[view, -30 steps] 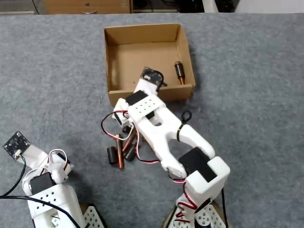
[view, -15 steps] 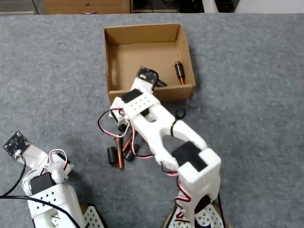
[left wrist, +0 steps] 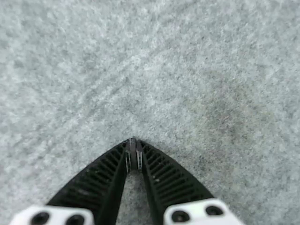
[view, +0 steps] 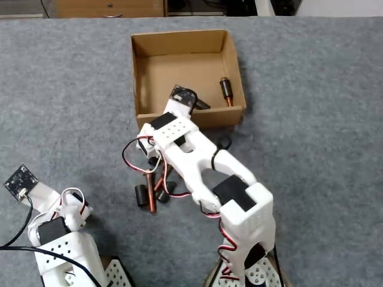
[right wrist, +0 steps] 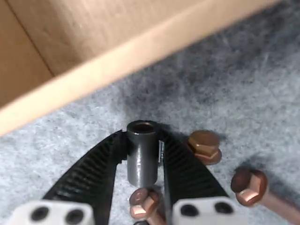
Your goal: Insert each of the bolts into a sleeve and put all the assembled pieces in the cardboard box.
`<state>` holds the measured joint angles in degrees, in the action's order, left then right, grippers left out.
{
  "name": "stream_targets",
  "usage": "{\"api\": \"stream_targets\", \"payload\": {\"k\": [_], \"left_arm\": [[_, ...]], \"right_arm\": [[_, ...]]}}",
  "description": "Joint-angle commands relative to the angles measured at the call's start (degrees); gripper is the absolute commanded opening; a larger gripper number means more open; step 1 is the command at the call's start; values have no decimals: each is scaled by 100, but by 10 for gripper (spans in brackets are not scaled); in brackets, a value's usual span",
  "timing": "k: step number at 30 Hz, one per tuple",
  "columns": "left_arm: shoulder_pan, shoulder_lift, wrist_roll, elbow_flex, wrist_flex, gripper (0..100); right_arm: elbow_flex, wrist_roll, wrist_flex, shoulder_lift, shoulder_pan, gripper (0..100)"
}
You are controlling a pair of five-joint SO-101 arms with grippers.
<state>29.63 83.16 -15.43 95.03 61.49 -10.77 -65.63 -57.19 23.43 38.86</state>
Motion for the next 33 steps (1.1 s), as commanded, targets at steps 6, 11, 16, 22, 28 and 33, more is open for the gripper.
{"api": "stream_targets", "payload": {"k": [6,11,16,22,28,33], "left_arm": [[-70,4,-35,-176,9,19],[-70,4,-35,-176,9,19],[-70,4,-26,-176,9,19],[-70,4,-18,-176,9,19],[-70,4,-9,-176,9,19],[-70,4,-9,-185,9,19]], "right_arm": [[-4,9,-185,101,215,83],[13,9,-325,101,286,83],[13,35,-334,110,286,83],[22,62,-501,110,295,84],[22,62,-571,110,295,84],[22,62,-554,110,295,84]]}}
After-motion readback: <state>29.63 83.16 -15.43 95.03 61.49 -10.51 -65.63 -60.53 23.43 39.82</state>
